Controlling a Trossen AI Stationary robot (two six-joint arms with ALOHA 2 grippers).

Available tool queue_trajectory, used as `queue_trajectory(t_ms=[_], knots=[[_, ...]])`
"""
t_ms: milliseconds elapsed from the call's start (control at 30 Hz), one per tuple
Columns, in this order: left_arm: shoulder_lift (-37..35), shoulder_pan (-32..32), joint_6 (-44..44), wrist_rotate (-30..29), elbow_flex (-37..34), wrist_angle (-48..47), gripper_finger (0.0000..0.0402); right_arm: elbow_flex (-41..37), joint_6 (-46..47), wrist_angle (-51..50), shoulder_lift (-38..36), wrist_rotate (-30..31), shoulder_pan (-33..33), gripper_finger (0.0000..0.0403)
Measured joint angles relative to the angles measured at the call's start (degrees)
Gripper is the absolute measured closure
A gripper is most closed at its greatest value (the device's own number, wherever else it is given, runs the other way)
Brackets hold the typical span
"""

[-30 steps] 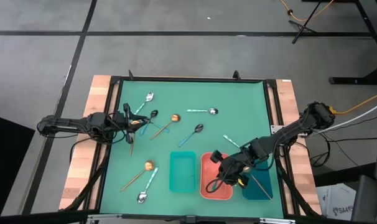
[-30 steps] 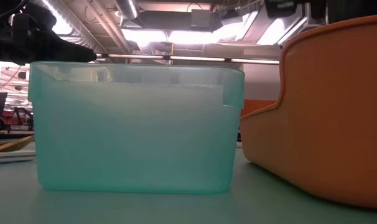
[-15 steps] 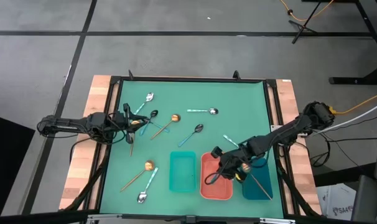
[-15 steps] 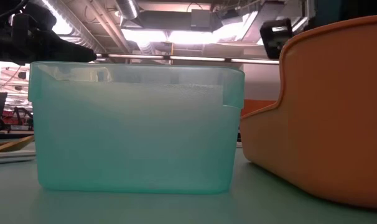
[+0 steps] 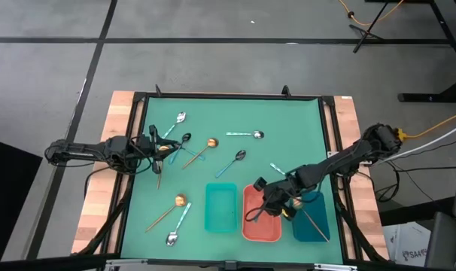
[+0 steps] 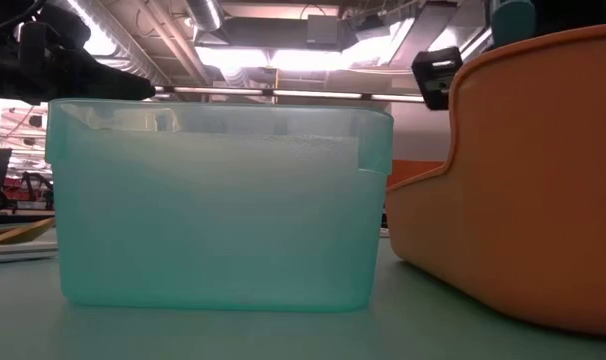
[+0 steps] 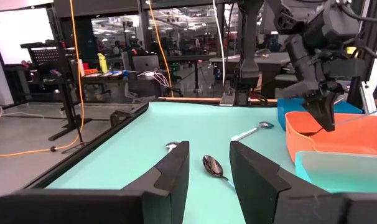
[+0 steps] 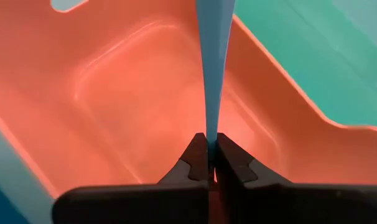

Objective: Sort silverware by color (type)
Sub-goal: Put the blue spoon into the orange bin

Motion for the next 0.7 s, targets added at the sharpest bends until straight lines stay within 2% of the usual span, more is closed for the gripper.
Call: queue_trajectory(t_ms=[267,700], knots=[[0.0,0.0,0.0,0.0,0.0,0.0,0.0292,0.0,-1.6,2.1,4.6,-0.2,0.0,0.0401],[0.0,0.0,0.0,0.0,0.0,0.0,0.0292,0.0,-1.6,2.0,5.6,0.0,0.0,0.04]])
